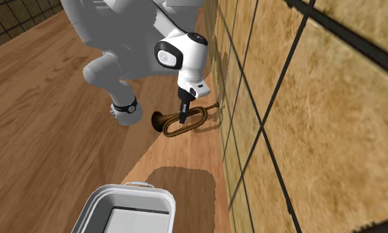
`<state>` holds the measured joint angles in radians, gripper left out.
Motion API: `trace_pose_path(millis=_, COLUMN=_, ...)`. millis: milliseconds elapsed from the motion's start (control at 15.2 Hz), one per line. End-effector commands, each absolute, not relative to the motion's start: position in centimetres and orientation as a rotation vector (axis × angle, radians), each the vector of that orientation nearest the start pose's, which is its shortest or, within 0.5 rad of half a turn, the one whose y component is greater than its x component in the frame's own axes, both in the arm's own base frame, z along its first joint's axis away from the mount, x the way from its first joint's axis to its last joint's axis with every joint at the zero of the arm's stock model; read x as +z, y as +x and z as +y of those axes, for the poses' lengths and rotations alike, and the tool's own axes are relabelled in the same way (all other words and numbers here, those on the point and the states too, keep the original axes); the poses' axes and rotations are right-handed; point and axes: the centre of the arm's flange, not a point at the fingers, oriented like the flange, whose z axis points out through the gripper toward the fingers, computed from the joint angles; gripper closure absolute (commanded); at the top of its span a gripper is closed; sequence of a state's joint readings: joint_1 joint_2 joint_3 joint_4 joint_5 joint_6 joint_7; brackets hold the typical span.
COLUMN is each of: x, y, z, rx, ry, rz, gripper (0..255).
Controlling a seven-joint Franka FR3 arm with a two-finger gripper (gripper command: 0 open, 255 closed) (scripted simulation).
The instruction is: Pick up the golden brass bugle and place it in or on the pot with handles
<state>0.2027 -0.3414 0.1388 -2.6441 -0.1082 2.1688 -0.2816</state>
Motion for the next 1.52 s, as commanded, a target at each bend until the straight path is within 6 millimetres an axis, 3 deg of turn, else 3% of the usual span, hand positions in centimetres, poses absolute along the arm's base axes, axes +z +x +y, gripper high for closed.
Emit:
trace_pose_path(millis=0, x=35.6, y=36.6, z=12.3, rx=0.221, ry=-3.082, rz=-1.089, gripper=255)
trace_pose_path(millis=858, x=42.1, y=36.6, z=12.3, rx=0.221, ry=-3.082, rz=-1.089, gripper=255)
trace_pose_path(millis=1452, x=42.4, y=41.0, z=1.3, rx=0.221, ry=-3.082, rz=-1.089, gripper=255)
